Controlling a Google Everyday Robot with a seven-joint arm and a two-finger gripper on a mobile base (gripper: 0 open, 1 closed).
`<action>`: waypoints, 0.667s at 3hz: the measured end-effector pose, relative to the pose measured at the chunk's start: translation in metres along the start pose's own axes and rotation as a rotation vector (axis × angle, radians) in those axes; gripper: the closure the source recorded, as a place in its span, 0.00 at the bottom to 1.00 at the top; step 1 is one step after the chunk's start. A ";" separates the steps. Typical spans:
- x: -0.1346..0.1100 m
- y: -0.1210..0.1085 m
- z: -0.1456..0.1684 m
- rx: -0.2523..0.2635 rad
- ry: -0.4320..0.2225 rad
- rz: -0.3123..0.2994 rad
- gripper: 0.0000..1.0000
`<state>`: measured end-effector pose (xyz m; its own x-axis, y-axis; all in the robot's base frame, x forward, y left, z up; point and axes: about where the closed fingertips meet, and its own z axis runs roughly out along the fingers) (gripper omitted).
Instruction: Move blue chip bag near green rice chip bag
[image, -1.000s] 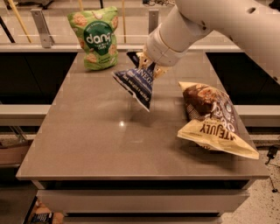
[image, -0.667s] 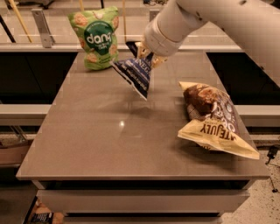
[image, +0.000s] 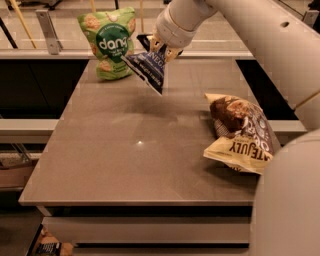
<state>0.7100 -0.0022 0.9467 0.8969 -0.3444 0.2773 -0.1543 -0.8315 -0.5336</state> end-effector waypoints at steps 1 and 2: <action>0.019 0.001 0.018 -0.004 0.019 0.011 1.00; 0.026 0.013 0.039 -0.025 0.037 0.038 1.00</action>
Offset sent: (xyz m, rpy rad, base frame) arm 0.0534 -0.0096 -0.0542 -0.0257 -0.0075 -0.1116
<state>0.7476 -0.0046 0.9159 0.8744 -0.3914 0.2869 -0.1987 -0.8281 -0.5243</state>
